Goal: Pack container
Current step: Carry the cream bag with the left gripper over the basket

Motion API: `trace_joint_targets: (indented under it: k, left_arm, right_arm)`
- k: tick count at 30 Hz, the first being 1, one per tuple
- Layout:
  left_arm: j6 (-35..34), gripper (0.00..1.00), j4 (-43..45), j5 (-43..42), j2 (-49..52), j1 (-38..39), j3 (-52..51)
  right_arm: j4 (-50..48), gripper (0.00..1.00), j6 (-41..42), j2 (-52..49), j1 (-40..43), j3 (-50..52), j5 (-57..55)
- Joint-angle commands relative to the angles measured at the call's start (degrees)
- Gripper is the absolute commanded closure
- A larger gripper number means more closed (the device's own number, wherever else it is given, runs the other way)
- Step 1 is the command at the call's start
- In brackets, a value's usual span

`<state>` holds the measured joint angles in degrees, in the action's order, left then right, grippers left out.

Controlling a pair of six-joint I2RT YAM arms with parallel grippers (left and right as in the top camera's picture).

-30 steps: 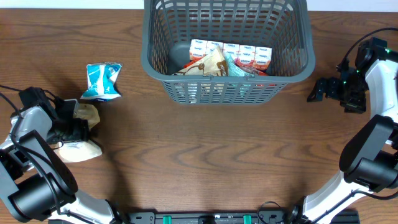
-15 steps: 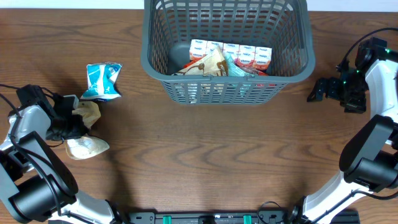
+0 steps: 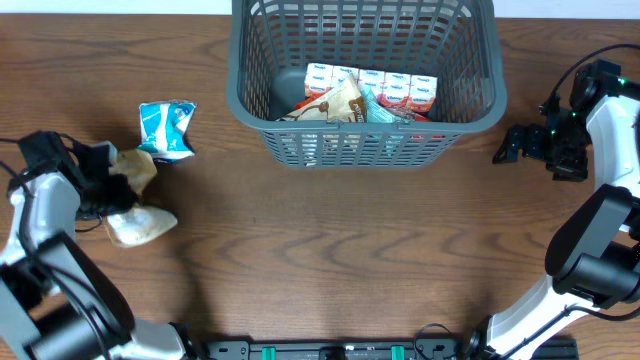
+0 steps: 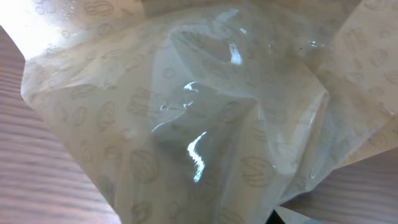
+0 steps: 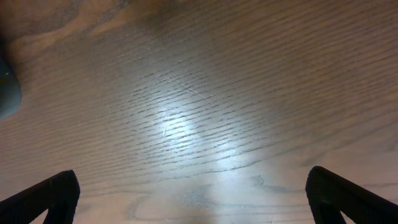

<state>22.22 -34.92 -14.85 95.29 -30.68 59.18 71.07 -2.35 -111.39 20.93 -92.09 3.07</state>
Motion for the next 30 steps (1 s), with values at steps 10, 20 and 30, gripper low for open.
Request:
trace_joint_targets:
  k: [10, 20, 30]
  left_arm:
    - [-4.24, 0.94, -1.46, -5.2, -20.63, 14.64, 12.46]
    - [1.16, 0.94, -1.49, -4.39, -17.18, 25.77, 32.17]
    - [10.27, 0.94, -2.34, -3.78, -4.52, 38.64, 49.11]
  right_arm:
    - [0.07, 0.01, -0.72, -0.37, -0.79, 0.17, 0.42]
    - [0.07, 0.01, -0.72, -0.37, -0.79, 0.17, 0.44]
    - [0.09, 0.01, -0.72, -0.37, -0.76, 0.17, 0.42]
